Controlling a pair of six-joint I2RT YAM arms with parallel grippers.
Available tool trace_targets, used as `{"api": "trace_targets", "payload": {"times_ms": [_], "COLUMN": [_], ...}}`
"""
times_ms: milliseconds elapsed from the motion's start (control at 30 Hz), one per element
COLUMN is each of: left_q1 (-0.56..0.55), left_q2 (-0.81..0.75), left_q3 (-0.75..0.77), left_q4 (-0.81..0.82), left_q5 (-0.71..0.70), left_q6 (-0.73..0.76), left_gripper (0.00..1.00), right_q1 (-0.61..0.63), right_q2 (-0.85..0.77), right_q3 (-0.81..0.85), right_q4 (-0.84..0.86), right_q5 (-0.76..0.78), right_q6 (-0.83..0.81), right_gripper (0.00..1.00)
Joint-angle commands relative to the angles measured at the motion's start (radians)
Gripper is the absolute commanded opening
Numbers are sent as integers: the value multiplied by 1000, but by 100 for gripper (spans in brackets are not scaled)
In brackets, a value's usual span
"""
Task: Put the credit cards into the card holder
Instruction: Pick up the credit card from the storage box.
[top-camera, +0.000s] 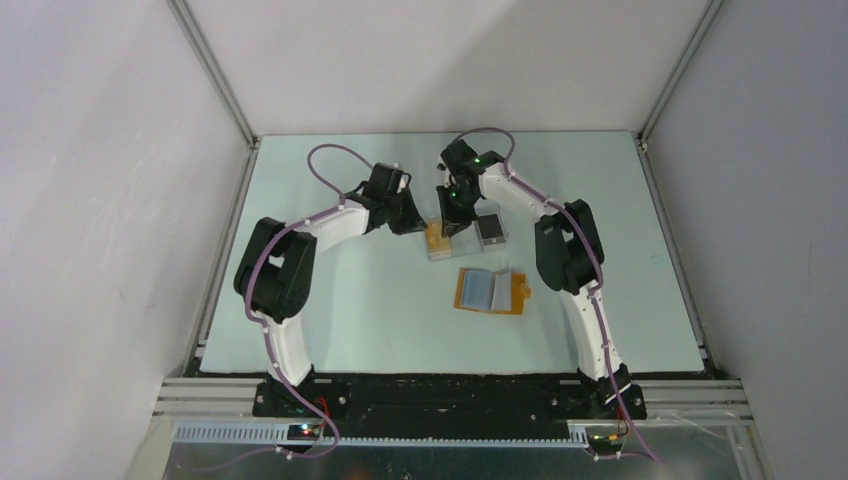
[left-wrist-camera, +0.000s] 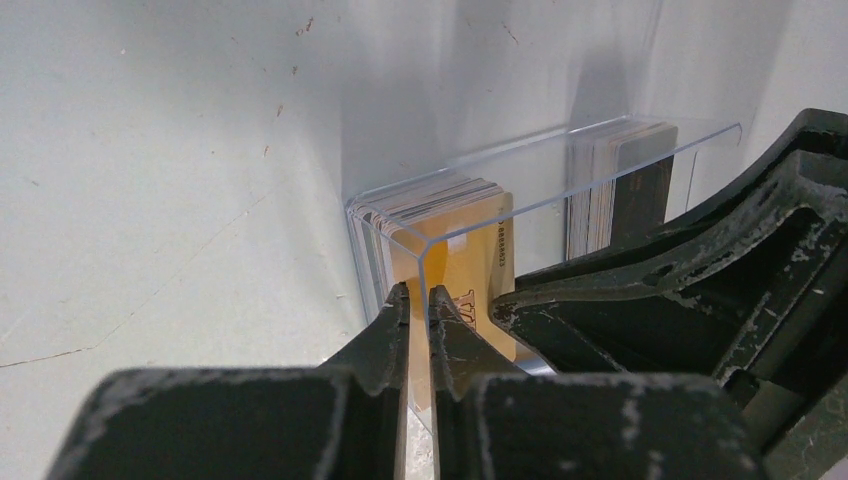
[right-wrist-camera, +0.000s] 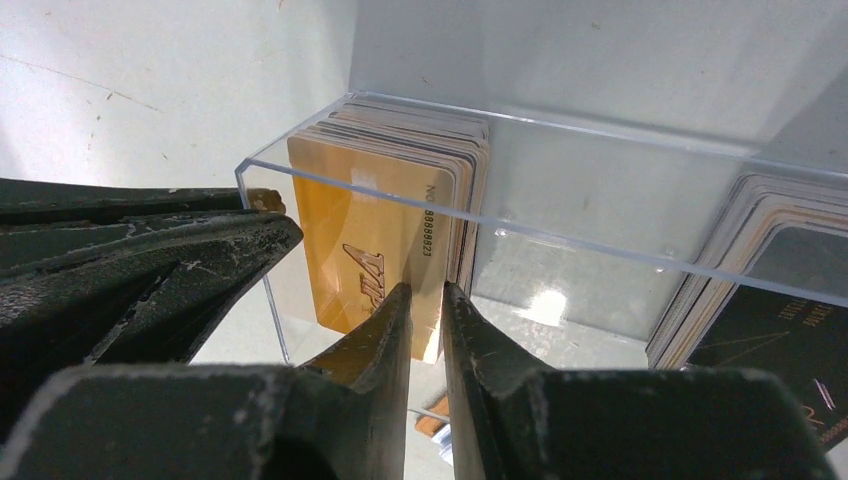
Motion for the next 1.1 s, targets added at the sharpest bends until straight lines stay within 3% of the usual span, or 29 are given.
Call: {"api": "trace_targets", "payload": {"times_ms": [0, 333, 1067], "left_q1": [-5, -5, -6], "left_q2": [50, 51, 52], "left_q3": [0, 0, 1], "left_q4": [-36, -36, -35], "left_q5": [-11, -12, -10], "left_q6": [42, 42, 40], "left_gripper": [0, 0, 0], "right_q1": [38, 55, -2], "right_q2": [-16, -30, -108], "right_q3": [71, 107, -33], "right_q4": [-43, -73, 101], "right_q5": [2, 9, -251], "right_q6": [-6, -15, 48], "right_gripper": [22, 22, 22]}}
